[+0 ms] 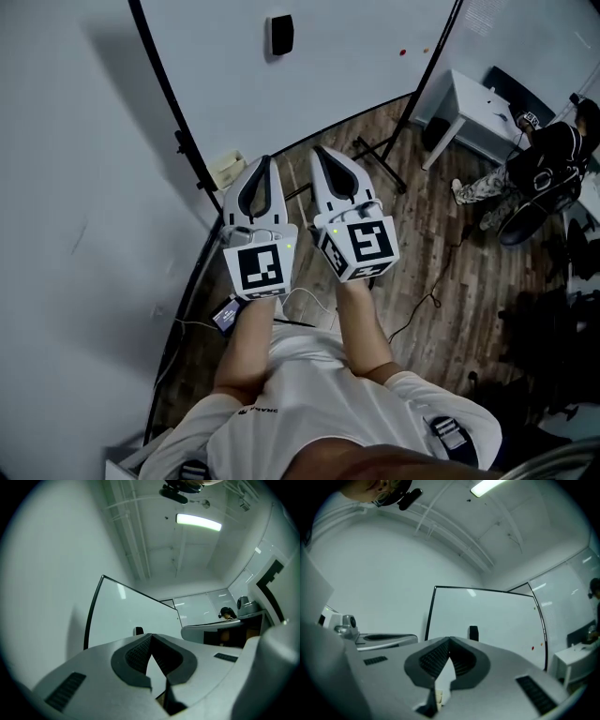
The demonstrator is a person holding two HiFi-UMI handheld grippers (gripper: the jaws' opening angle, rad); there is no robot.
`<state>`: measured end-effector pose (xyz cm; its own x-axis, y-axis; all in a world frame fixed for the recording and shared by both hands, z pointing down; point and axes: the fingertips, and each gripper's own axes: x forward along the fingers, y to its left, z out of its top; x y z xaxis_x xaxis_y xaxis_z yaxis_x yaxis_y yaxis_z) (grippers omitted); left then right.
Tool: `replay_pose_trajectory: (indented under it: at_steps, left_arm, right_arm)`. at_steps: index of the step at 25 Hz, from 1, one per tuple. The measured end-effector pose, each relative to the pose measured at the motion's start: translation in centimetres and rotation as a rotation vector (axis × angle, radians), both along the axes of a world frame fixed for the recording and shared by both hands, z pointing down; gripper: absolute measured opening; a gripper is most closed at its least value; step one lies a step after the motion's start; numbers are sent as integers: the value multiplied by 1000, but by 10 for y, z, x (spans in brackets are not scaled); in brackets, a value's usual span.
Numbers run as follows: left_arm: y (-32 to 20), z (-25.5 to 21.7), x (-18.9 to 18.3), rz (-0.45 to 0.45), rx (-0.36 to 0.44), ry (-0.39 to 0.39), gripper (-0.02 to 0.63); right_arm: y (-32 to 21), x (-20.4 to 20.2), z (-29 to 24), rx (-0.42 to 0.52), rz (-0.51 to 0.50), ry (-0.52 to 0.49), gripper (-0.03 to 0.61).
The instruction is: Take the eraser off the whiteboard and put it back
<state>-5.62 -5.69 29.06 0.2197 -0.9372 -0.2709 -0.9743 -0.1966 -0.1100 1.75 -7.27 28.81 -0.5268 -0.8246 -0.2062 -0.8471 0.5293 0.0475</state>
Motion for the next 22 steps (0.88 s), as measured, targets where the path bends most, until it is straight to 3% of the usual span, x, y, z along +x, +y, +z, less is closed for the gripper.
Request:
replay_pose_trajectory:
  at_steps: [10,22]
  left_arm:
    - [-106,3,-35,79,-28,-6,3]
    - [-159,12,-41,165,-53,20,3]
  right_arm:
    - [-104,-33,6,-72,54,-56,14]
    - [-152,-40,9,-88,126,-37,14]
